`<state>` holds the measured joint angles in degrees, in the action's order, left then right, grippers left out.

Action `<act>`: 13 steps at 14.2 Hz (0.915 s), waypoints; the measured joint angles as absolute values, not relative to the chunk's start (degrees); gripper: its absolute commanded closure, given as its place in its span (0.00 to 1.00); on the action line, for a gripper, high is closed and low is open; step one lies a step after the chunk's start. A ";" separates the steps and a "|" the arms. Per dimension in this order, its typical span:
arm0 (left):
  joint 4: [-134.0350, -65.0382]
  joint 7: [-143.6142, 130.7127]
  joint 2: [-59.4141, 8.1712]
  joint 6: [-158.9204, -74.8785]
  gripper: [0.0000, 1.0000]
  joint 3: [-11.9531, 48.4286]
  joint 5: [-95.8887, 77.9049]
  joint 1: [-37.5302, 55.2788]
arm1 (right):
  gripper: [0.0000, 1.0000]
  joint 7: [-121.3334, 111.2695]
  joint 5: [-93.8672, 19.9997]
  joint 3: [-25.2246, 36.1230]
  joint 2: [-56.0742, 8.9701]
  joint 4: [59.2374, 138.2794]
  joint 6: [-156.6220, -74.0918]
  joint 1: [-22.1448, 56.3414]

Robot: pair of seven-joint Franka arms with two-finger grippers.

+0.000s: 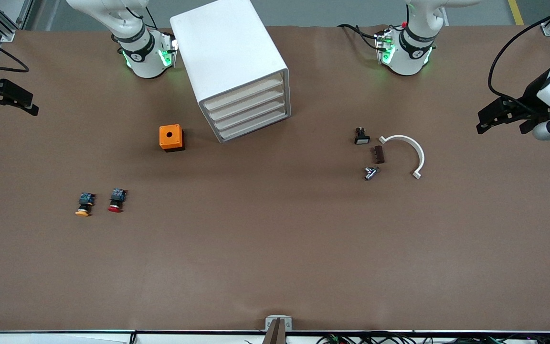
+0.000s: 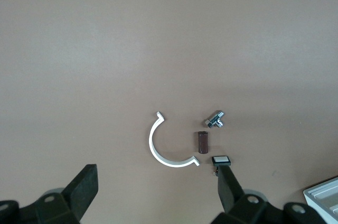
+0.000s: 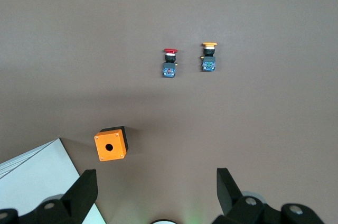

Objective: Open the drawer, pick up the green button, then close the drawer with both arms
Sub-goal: 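Move the left gripper from rest toward the white cabinet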

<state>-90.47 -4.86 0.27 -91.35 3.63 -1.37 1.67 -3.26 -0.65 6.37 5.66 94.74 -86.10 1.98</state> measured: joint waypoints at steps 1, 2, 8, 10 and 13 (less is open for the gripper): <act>-90.47 -4.86 0.27 -91.35 0.00 3.63 -1.37 1.67 | 0.00 -3.26 -0.65 6.37 5.66 94.74 -86.10 1.98; -90.47 -4.86 0.26 -91.34 0.00 3.63 -1.37 1.67 | 0.00 -3.25 -0.65 6.37 5.66 94.74 -86.10 1.98; -90.51 -4.95 -1.70 -91.09 0.00 3.48 -1.37 1.43 | 0.00 -3.20 -0.65 6.37 5.66 94.76 -86.12 1.97; -90.64 -4.95 -4.19 -91.02 0.00 3.43 -1.37 1.44 | 0.00 -3.19 -0.65 6.37 5.66 94.80 -86.12 1.97; -90.52 -6.10 -8.65 -91.07 0.00 3.61 -1.37 2.09 | 0.00 -3.17 -1.19 6.37 5.67 94.83 -86.12 1.97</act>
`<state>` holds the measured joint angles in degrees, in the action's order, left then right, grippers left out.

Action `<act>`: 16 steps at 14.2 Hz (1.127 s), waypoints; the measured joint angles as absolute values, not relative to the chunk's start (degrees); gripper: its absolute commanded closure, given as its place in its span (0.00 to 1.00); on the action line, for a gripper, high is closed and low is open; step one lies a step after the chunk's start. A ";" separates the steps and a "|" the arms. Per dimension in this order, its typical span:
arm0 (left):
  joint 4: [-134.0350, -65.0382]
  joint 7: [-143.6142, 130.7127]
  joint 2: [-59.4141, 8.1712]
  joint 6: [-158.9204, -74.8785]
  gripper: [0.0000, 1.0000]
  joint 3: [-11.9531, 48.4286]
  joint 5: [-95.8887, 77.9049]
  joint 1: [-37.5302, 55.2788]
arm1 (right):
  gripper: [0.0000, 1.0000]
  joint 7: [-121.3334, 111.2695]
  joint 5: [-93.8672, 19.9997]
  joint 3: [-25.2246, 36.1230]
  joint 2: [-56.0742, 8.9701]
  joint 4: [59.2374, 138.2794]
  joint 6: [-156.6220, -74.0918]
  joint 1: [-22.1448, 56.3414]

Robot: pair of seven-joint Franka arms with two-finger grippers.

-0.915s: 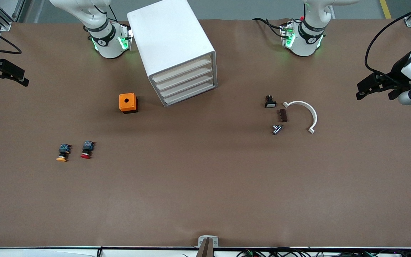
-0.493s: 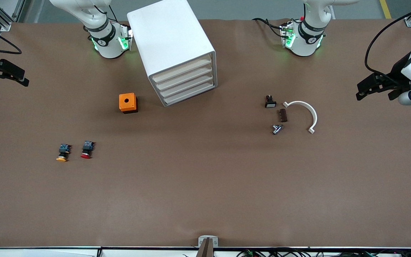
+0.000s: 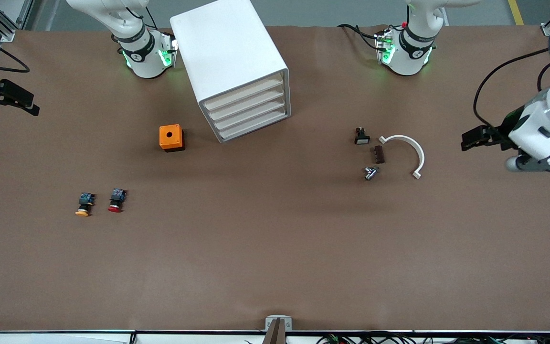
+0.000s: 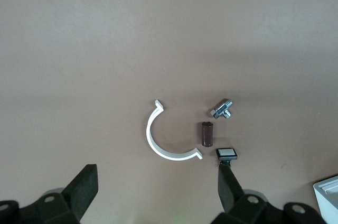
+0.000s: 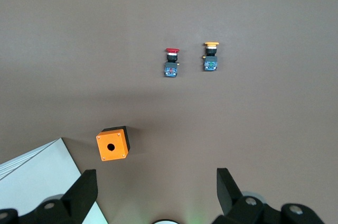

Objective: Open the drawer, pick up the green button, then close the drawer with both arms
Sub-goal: 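Move the left gripper from rest toward the white cabinet, then reach the left gripper to the white cabinet's drawer front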

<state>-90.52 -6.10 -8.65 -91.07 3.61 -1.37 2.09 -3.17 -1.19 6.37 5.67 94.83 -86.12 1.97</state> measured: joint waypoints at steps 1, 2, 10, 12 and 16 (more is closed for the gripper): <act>-90.21 -7.92 -10.10 -91.12 0.00 3.79 -1.37 2.34 | 0.00 -3.17 -1.38 6.37 5.67 94.83 -86.12 1.97; -89.89 -10.66 -11.45 -91.14 0.00 4.05 -1.37 2.63 | 0.00 -3.17 -1.58 6.37 5.67 94.84 -86.12 1.97; -84.26 -39.19 -24.83 -93.39 0.00 4.86 -1.37 14.18 | 0.00 -3.16 -1.91 6.32 5.71 94.94 -86.12 1.97; -83.43 -45.12 -27.04 -94.69 0.00 4.82 -0.91 16.68 | 0.00 -3.16 -1.92 6.29 5.71 94.95 -86.12 1.97; -82.00 -58.64 -32.02 -95.73 0.00 4.89 3.23 22.11 | 0.00 -3.17 -1.93 6.30 5.72 94.97 -86.12 1.97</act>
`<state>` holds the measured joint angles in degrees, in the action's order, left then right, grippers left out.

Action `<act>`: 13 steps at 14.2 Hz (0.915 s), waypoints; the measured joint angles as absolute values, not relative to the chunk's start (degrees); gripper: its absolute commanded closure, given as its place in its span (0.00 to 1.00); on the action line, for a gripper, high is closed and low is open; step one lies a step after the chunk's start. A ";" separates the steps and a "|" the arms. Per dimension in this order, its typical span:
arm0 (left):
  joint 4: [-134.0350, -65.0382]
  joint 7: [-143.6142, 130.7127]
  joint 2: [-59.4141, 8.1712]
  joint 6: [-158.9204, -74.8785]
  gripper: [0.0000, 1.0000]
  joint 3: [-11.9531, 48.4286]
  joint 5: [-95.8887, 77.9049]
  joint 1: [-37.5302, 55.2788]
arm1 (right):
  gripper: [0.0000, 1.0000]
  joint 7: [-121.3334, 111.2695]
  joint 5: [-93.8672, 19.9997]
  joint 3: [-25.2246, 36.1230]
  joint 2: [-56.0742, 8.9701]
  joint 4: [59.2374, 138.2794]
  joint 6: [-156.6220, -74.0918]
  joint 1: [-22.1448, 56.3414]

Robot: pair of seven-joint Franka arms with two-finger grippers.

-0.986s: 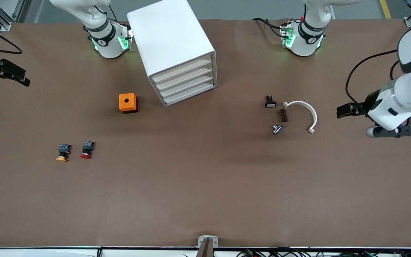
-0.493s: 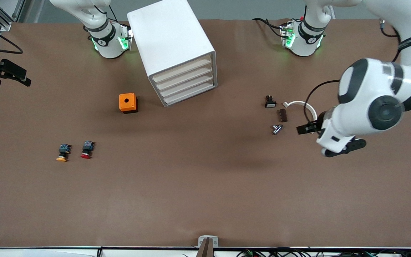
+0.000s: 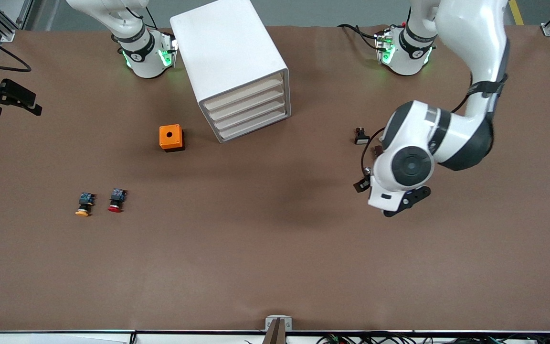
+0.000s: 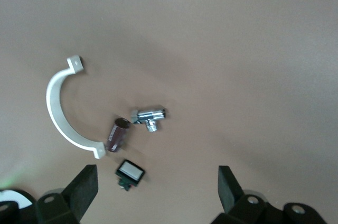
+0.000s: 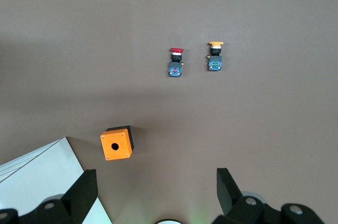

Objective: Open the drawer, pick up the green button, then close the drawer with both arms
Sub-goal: 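Reach the left gripper to the white cabinet's drawer front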

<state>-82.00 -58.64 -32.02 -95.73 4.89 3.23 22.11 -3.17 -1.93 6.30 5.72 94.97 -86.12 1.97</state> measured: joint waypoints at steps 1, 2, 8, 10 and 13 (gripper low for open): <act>-81.46 -62.18 -33.34 -95.75 0.00 4.90 3.26 23.35 | 0.00 -3.17 -1.93 6.30 5.72 94.98 -86.12 1.97; -80.95 -66.24 -34.67 -95.71 0.00 4.94 3.00 24.62 | 0.00 -3.18 -1.93 6.30 5.72 94.98 -86.12 1.97; -76.44 -80.12 -42.06 -88.91 0.00 4.99 -6.39 28.70 | 0.00 -3.18 -1.93 6.31 5.72 95.02 -86.12 1.97; -75.42 -83.21 -43.73 -86.99 0.00 4.95 -10.83 28.62 | 0.00 -3.18 -1.93 6.32 5.72 95.03 -86.12 1.97; -74.79 -88.84 -46.18 -86.57 0.00 4.91 -20.51 28.61 | 0.00 -3.18 -1.93 6.32 5.72 95.05 -86.12 1.97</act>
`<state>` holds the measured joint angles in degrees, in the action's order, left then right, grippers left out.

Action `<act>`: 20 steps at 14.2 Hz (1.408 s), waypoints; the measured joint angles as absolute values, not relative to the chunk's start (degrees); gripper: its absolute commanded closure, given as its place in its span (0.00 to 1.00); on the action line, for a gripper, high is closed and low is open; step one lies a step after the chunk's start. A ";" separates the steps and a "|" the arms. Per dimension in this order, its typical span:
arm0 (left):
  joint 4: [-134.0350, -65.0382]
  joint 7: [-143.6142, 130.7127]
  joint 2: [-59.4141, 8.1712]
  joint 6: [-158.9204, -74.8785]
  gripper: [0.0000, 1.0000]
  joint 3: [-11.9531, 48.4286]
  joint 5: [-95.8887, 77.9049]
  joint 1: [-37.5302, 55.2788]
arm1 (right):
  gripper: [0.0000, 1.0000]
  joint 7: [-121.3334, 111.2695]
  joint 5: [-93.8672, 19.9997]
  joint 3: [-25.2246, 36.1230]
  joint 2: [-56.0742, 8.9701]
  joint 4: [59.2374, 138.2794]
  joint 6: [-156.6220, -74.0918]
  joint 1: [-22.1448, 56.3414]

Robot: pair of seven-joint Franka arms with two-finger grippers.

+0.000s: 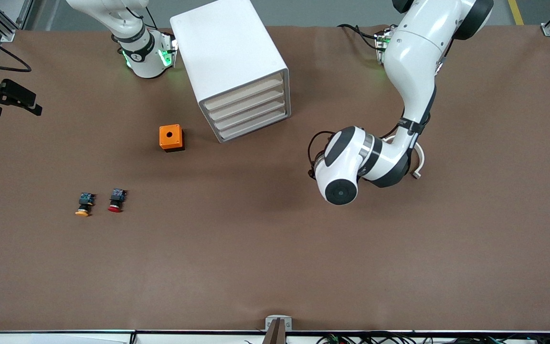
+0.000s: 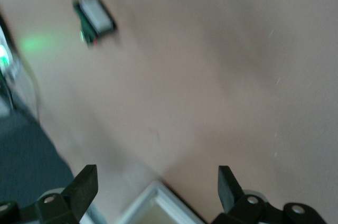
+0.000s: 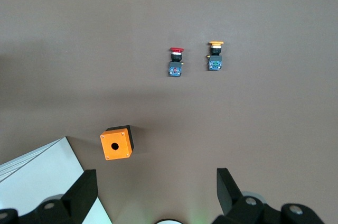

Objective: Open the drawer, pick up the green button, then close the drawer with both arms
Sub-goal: 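Reach the left gripper to the white cabinet's drawer front, then pull the drawer open with the left gripper while the right gripper approaches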

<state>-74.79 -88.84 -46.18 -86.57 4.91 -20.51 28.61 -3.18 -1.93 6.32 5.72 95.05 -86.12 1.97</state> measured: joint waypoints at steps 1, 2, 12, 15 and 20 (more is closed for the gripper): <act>-74.53 -90.08 -46.99 -86.57 0.00 4.86 -24.74 28.56 | 0.00 -3.18 -1.93 6.32 5.72 95.05 -86.12 1.97; -74.25 -90.98 -47.68 -86.57 0.00 4.78 -28.72 28.48 | 0.00 -3.18 -1.93 6.32 5.72 95.05 -86.12 1.97; -73.58 -116.13 -54.12 -87.39 0.00 4.59 -54.42 28.27 | 0.00 -3.18 -1.93 6.32 5.73 95.08 -86.12 1.97; -73.63 -118.64 -55.52 -86.19 0.05 5.11 -55.53 28.82 | 0.00 -3.18 -1.93 6.33 5.73 95.08 -86.12 1.97; -74.72 -121.81 -57.66 -83.19 0.28 7.91 -55.60 30.00 | 0.00 -3.16 -1.93 6.33 5.79 94.99 -86.12 1.97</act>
